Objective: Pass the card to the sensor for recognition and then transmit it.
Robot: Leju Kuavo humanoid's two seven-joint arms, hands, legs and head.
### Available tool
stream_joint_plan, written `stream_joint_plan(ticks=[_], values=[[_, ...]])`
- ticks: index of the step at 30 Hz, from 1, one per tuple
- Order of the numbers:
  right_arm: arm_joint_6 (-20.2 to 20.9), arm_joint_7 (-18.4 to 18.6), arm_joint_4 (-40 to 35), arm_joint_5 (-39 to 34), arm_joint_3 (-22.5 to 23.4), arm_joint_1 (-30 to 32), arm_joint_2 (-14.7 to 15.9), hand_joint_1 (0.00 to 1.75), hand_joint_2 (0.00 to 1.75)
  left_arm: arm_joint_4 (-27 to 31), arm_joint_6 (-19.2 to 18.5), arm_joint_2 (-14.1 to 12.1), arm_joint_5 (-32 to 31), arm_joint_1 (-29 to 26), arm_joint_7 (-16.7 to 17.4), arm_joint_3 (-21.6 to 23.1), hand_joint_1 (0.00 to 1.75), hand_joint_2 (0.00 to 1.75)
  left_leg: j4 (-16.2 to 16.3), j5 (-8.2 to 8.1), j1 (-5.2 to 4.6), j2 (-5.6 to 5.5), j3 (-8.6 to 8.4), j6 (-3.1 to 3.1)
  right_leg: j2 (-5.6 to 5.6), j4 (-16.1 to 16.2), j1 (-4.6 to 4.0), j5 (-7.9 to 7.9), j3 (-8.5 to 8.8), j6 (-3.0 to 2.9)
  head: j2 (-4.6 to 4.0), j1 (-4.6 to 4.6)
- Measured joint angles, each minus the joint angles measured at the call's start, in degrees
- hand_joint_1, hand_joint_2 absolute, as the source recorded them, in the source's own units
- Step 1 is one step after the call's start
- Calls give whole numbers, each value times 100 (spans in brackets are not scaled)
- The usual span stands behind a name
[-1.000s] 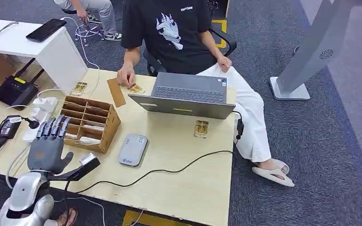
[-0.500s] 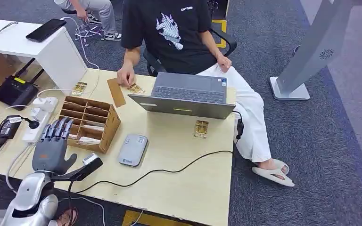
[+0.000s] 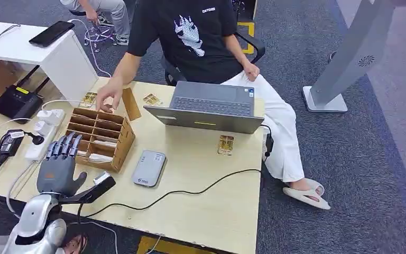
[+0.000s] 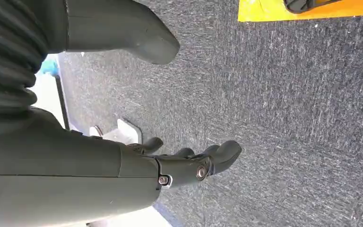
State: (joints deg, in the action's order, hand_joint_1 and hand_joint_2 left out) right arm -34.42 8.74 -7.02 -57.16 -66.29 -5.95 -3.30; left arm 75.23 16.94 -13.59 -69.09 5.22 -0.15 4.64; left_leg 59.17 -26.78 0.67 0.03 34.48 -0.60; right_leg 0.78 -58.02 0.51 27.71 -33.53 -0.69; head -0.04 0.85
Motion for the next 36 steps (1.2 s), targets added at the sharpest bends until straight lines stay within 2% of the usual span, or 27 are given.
stream_joint_plan(ticks=[3, 5, 7, 12, 14, 18, 22, 23, 25, 27, 28, 30, 31, 32, 34, 36], values=[[0, 0, 0, 0, -9, 0, 0, 0, 175, -35, 0, 24, 0, 10, -2, 2, 28, 175, 0, 0, 0, 0, 0, 0, 0, 0, 0, 0, 0, 0, 0, 0], [0, -2, 0, 0, -9, 0, 0, 0, 175, -53, 0, 35, 0, 15, -4, 2, 40, 175, 0, 0, 0, 0, 0, 0, 0, 0, 0, 0, 0, 0, 0, 0], [0, -2, 0, 0, -11, 0, 0, 0, 175, -68, 0, 37, -4, 18, -7, 2, 40, 175, 0, 0, 0, 0, 0, 0, 0, 0, 0, 0, 0, 0, 0, 0], [2, -2, 0, 0, -13, 0, 0, 0, 175, -79, 0, 52, -7, 22, -9, 0, 61, 175, 0, 0, 0, 0, 0, 0, 0, 0, 0, 0, 0, 0, 0, 0], [9, -2, 0, 2, -15, -1, 0, 0, 175, -92, 0, 61, -11, 27, -9, 2, 58, 175, 0, 0, 0, 0, 0, 0, 0, 0, 0, 0, 0, 0, 0, 0], [17, 0, 0, 11, -24, -1, 0, 0, 175, -123, 0, 72, -17, 36, -9, 2, 75, 175, 0, 0, 0, 0, 0, 0, 0, 0, 0, 0, 0, 0, 2, 0], [17, 0, 0, 11, -41, -1, 0, 0, 175, -153, 0, 81, -24, 56, -9, 2, 75, 175, 0, 0, 0, 0, 0, 0, 0, 0, 0, 0, 0, 0, 0, 0], [17, 0, 0, 11, -44, -1, 0, 0, 175, -153, 0, 83, -24, 59, -9, 2, 87, 175, 0, 0, 0, 0, 0, 0, 0, 0, 0, 0, 0, 0, 0, 0], [44, 0, 0, 15, -48, -1, 0, 0, 175, -157, -2, 83, -24, 64, -9, 2, 93, 175, 0, 0, 0, 0, 0, 0, 0, 0, 0, 0, 0, 0, 0, 0], [92, 22, 0, 15, -48, -2, 0, 0, 175, -173, -13, 83, -24, 69, -9, 2, 113, 175, 0, 0, 0, 0, 0, 0, 0, 0, 0, 0, 0, 0, 0, 0], [96, 26, 0, 15, -50, -1, 0, 0, 175, -179, -15, 83, -26, 72, -9, 2, 113, 175, 0, 0, 0, 0, 0, 0, 0, 0, 0, 0, 0, 0, 0, 0], [120, 39, 0, 13, -50, -2, 2, 0, 175, -201, -24, 83, -28, 86, -9, 2, 152, 175, 0, 0, 0, 0, 0, 0, 0, 0, 0, 0, 0, 0, 0, 0], [138, 46, 0, 13, -50, -2, 2, 0, 175, -210, -35, 81, -31, 91, -9, 2, 152, 175, 0, 0, 0, 0, 0, 0, 0, 0, 0, 0, 0, 0, 2, 0], [153, 52, 0, 11, -50, -2, 2, 0, 175, -223, -53, 81, -31, 98, -9, 2, 161, 175, 0, 0, 0, 0, 0, 0, 0, 0, 0, 0, 0, 0, 0, 0], [199, 63, 0, 4, -50, -3, 4, 0, 175, -245, -87, 81, -31, 106, -9, 2, 161, 175, 0, 0, 0, 0, 0, 0, 0, 0, 0, 0, 0, 0, 0, 0], [216, 70, 0, 0, -50, -3, 4, 0, 175, -273, -103, 81, -31, 109, -11, 2, 175, 175, 0, 0, 0, 0, -1, 0, 0, 0, 0, 0, 0, 0, 0, 0]])
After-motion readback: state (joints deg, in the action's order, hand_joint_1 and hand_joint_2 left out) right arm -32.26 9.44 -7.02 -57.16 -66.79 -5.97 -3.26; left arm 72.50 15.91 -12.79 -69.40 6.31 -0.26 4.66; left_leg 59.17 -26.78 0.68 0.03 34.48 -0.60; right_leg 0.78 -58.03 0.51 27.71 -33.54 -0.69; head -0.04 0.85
